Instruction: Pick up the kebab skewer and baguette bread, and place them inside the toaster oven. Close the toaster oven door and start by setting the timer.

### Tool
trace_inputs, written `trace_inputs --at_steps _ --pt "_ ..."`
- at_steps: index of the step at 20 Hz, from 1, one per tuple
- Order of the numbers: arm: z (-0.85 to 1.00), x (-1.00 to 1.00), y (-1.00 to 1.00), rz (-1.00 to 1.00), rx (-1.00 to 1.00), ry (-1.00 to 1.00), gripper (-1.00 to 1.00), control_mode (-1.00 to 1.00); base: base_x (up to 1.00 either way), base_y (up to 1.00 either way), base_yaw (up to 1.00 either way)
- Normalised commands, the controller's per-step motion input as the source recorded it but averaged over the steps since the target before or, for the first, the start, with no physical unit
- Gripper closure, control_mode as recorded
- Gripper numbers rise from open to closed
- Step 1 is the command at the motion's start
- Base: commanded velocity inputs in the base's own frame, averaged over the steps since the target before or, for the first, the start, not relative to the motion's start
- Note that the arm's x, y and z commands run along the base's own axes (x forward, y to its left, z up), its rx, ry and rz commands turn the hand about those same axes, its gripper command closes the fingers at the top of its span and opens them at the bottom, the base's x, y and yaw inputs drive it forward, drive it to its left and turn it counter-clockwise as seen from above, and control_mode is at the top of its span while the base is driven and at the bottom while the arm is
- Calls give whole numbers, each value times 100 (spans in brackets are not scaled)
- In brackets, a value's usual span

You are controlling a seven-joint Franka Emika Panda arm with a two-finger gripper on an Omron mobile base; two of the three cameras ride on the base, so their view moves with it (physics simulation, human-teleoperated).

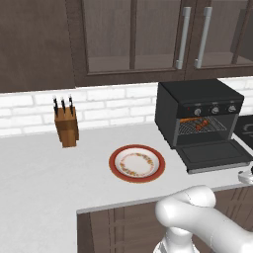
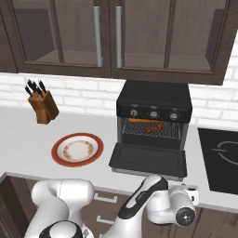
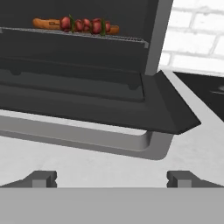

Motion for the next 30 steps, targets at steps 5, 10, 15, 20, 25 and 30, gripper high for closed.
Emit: trace_inputs --at_steps 5,10,15,20,25,30 --pt "0 14 0 -3 12 0 -100 -100 0 0 0" --pt "-6 12 0 0 3 0 -100 -100 0 0 0" --pt "-18 9 4 0 0 0 -100 -100 0 0 0" --pt "-10 16 3 0 0 0 -100 -100 0 0 0" --pt "0 22 0 0 0 0 -100 -100 0 0 0" --pt "0 13 0 0 0 0 -100 -100 0 0 0"
